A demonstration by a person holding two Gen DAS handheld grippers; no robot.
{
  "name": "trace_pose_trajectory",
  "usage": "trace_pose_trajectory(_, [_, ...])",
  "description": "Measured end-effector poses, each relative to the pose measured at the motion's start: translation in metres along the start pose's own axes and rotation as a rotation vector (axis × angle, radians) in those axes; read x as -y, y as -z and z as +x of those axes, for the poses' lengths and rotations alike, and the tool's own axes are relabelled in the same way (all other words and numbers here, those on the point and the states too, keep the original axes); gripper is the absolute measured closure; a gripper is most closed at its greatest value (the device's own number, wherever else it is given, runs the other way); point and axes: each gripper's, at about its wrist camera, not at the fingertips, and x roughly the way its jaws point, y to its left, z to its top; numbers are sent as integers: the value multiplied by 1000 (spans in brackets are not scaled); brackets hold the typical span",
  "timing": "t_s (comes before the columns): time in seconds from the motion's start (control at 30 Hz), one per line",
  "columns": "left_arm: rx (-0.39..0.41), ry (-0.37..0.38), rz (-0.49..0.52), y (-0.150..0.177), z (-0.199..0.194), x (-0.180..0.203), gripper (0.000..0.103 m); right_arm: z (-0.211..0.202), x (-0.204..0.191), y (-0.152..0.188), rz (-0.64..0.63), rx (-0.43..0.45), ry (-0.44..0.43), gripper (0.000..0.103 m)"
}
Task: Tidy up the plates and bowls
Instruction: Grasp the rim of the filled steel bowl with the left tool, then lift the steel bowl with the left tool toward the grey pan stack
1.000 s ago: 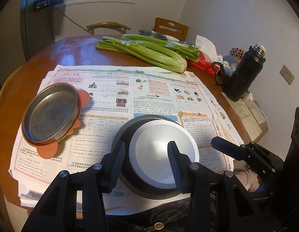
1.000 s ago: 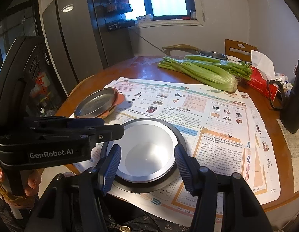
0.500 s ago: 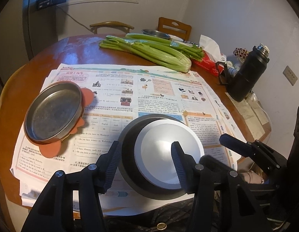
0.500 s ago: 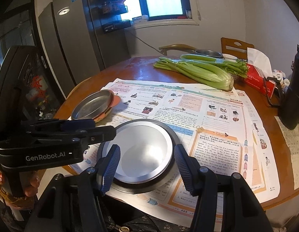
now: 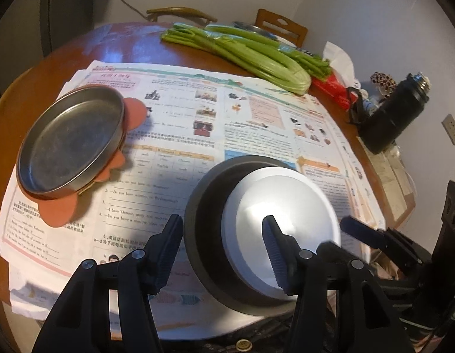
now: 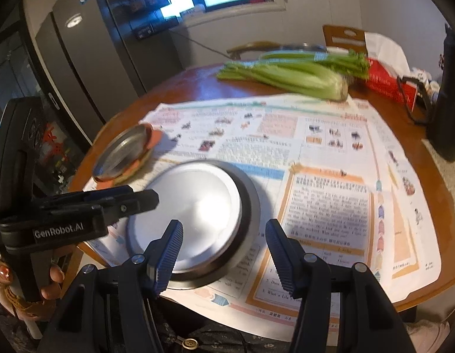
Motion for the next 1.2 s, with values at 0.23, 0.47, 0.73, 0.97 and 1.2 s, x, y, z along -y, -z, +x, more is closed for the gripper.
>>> trace_pose_trajectory(0.23, [-51,23,-20,2,24,-8,45,21,-2,4,16,-53,-35,43])
trace_pose_trajectory(0.47, [-76,48,13,6,39,0,45,31,-9,4,2,-60,-51,39])
trace_pose_trajectory(0.73, [-29,92,-38,-3,19,-21,45,32,-23,-7,-3,-58,-76,38])
trace_pose_trajectory(0.97, [80,62,-63,-22,-24,-49,45,25,-65,-33,-89,-17,-97,37])
trace_pose_trajectory(1.2, [142,33,-87,-40,-45,-82,43,26,-108,-62,-162,28,-112,37])
